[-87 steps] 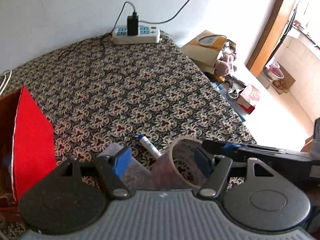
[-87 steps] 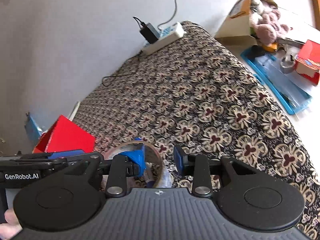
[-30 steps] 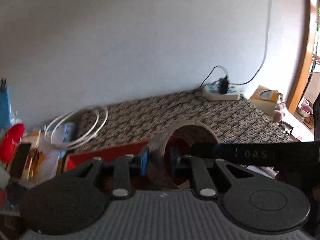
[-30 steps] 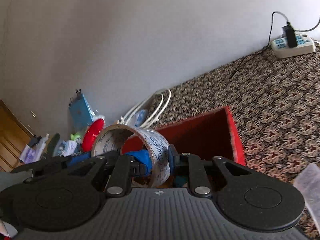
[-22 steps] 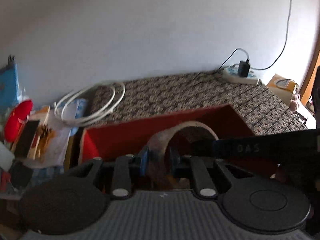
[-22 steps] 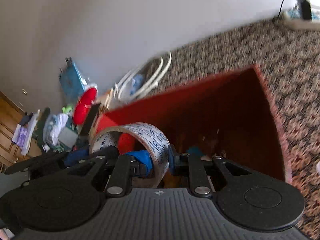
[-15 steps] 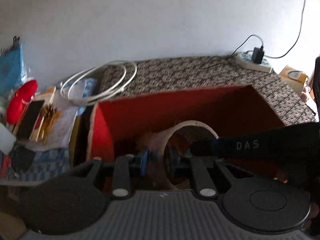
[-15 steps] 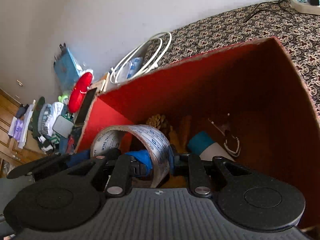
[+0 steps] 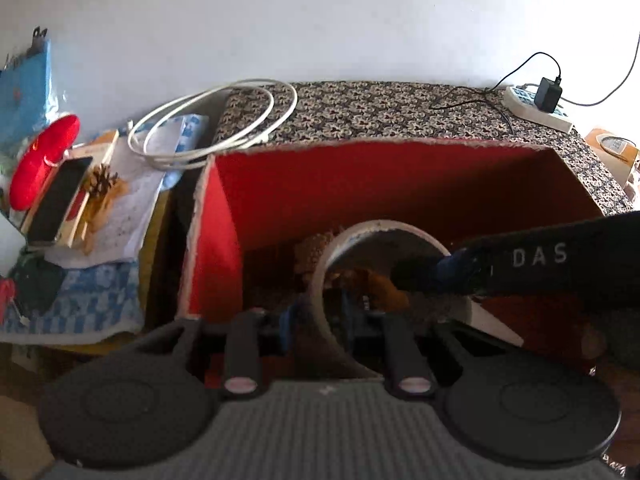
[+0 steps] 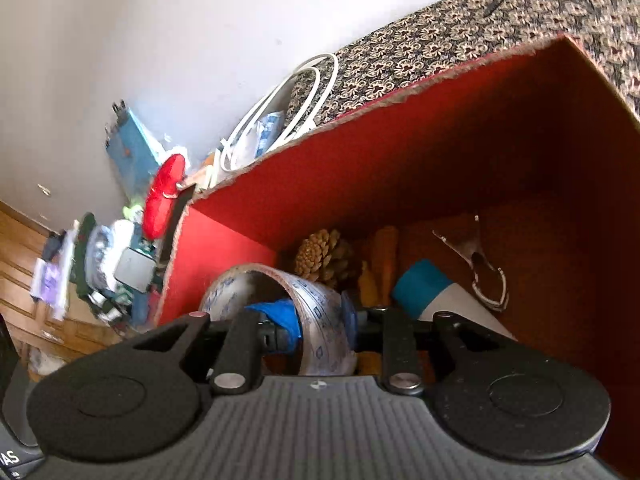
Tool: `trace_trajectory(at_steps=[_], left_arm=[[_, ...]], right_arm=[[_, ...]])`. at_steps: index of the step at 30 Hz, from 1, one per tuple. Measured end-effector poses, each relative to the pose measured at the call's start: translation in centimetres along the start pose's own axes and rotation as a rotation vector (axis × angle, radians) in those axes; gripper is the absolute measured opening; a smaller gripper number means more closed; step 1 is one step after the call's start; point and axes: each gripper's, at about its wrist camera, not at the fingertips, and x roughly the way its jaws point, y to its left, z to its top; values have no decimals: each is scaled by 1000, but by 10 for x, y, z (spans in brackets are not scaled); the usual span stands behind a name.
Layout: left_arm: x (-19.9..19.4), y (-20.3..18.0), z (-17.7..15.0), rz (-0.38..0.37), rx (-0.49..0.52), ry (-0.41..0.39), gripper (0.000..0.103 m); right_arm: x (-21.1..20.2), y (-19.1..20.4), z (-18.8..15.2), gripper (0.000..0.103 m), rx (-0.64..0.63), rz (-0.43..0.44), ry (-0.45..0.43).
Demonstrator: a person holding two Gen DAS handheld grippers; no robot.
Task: Organize rigid objects
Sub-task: 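Lift the tape roll and carry it with the right gripper over the red box, then lower the tape roll into the red box and open the right gripper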
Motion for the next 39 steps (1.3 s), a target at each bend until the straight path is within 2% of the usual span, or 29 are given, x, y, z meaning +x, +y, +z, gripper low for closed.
trace_trajectory(at_steps=[5, 8, 15, 24, 30, 39], left_arm=[[-8, -2, 0, 27, -6, -24, 38], [-15, -2, 2, 48, -13, -49, 48], [-20, -2, 0, 78, -24, -47, 51], [-29, 0, -3, 100, -43, -49, 54], [-33, -8, -4, 123, -36, -42, 54], [-43, -26, -1, 145, -27, -40, 55]], right_arm=[[-4, -10, -4, 9, 62, 71, -15], [-4, -10, -4, 9, 52, 96, -6], [-6, 2, -5, 12, -35, 34, -7], [-12, -9, -9, 14, 8, 80, 25], [-34, -16, -13, 14, 69, 106, -58], [-66, -15, -21, 14, 31, 95, -157]])
